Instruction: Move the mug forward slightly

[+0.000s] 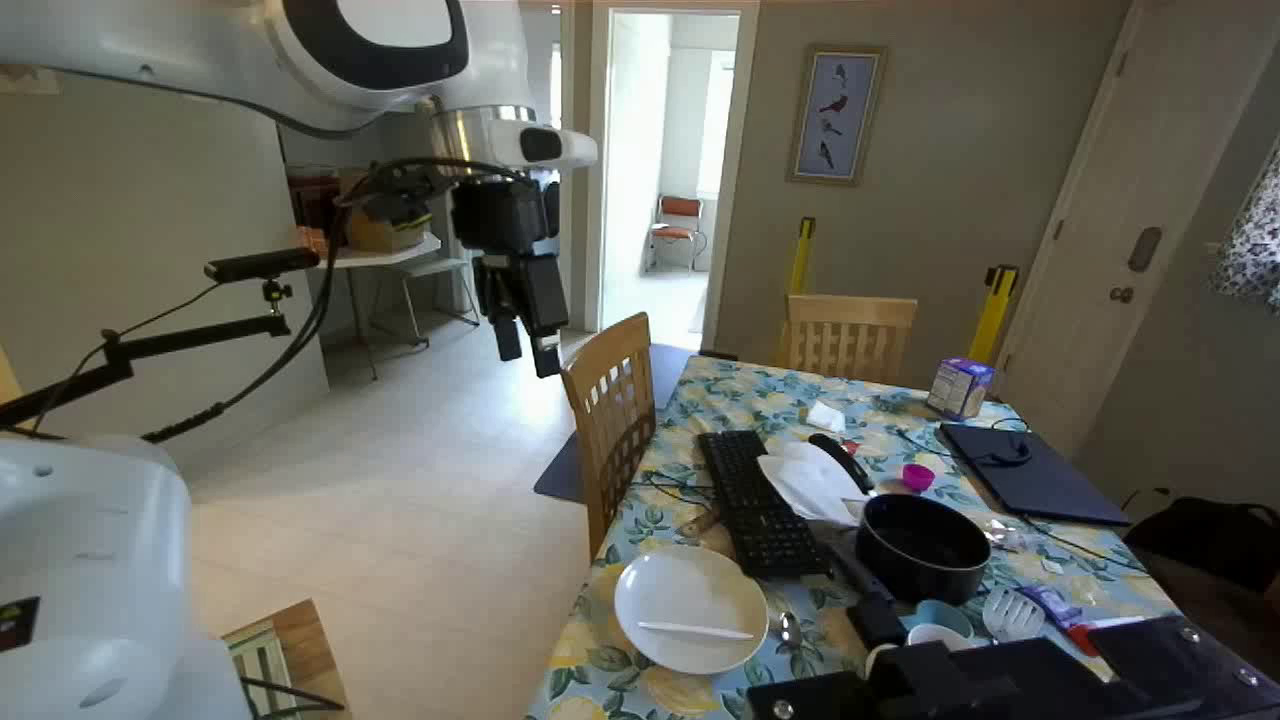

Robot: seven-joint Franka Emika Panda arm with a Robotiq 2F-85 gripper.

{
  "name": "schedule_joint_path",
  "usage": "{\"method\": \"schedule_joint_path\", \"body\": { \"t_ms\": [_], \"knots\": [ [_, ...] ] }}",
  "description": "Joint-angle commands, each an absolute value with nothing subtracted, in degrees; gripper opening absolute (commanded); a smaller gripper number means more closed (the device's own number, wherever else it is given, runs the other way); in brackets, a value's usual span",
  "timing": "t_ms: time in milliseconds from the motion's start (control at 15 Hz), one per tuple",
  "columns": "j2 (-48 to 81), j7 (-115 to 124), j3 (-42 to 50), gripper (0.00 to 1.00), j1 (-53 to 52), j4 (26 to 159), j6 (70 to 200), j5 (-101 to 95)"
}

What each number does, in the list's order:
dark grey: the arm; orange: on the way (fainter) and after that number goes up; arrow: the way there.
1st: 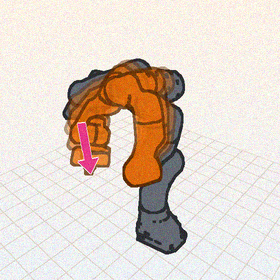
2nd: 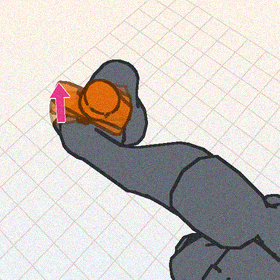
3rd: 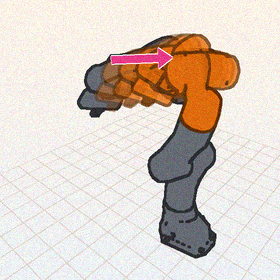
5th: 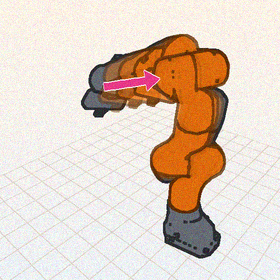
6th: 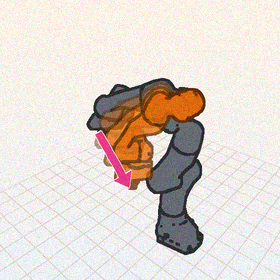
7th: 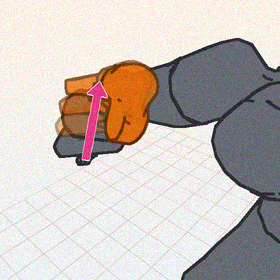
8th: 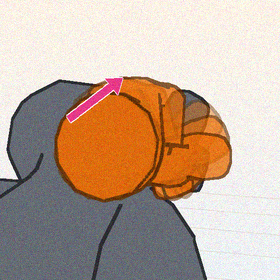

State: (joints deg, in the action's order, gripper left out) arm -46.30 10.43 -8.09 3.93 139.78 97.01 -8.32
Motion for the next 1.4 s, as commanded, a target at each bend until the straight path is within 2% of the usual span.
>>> {"method": "schedule_joint_path", "body": {
  "t_ms": [0, 933, 1333],
  "knots": [
    [-46.1, 11.0, -7.4, 1.0, 2.8, 139.6, 96.7, -8.9],
    [-46.1, 11.0, -7.4, 1.0, 2.8, 139.6, 96.7, -8.9],
    [-28.8, 19.1, -8.6, 1.0, 5.0, 130.0, 106.3, -6.3]
  ]
}}
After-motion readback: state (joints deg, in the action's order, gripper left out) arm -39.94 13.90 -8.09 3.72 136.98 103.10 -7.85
